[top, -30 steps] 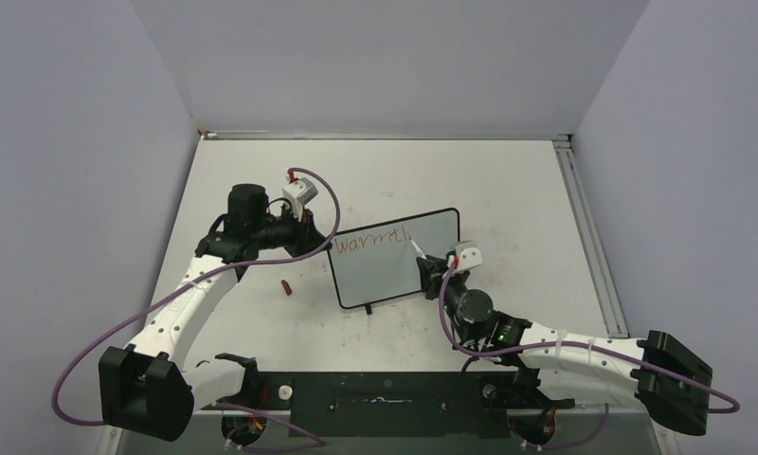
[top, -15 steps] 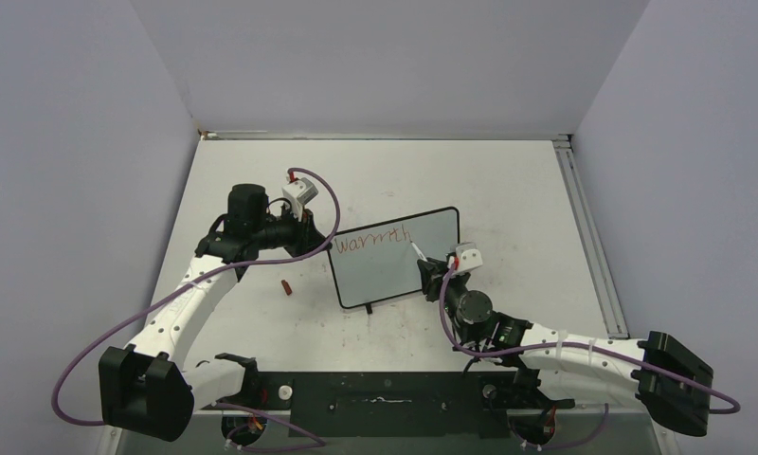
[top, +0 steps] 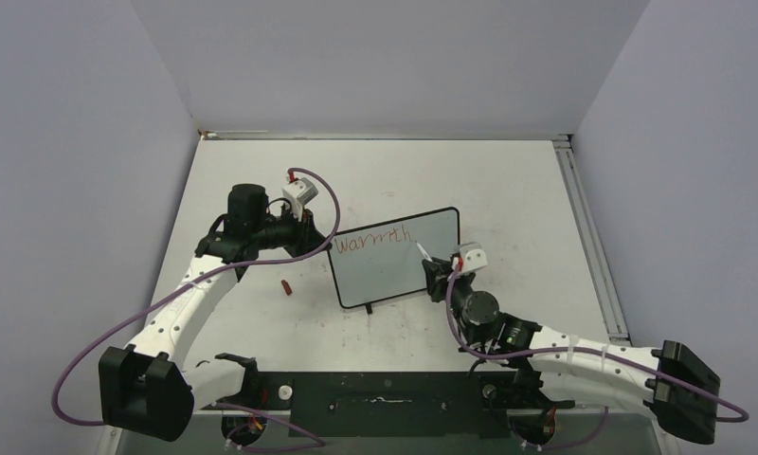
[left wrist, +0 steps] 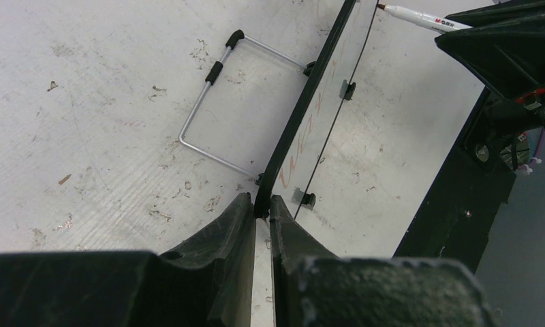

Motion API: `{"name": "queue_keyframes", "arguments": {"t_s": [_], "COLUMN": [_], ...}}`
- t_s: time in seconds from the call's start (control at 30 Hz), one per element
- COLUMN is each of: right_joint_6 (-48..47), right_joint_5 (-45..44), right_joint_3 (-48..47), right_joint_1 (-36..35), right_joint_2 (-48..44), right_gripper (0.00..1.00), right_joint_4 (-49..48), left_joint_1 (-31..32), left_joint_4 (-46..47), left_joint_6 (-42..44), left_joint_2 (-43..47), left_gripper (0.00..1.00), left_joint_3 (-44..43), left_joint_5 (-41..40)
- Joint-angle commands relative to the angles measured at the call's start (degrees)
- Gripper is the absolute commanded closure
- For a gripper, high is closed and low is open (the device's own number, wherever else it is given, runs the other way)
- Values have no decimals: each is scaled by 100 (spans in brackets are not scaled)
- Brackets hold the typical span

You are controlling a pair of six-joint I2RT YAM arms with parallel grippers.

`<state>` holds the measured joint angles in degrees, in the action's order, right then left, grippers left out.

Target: Write a sentence on the whiteboard

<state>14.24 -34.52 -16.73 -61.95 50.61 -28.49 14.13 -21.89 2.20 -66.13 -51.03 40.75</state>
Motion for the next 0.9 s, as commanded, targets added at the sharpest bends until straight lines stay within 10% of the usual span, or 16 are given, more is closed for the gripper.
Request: {"name": "queue_keyframes", "arguments": {"t_s": [0.0,0.87], "right_joint_6": [-126,-580], "right_joint_5": [11,578], "right_joint_3": [-374,-489], "right_joint_1": [-10,742], "right_joint_2": [-446,-260], "right_gripper": [95,95], "right_joint_4": [249,-9], "left_joint_1": [-33,-32], "left_joint_4": [-254,-267], "left_joint_6": [154,158], "left_joint_2": [-6,-17], "left_gripper": [100,100], "left_joint_3": [33,40], "left_joint_5": [-267,-301]}}
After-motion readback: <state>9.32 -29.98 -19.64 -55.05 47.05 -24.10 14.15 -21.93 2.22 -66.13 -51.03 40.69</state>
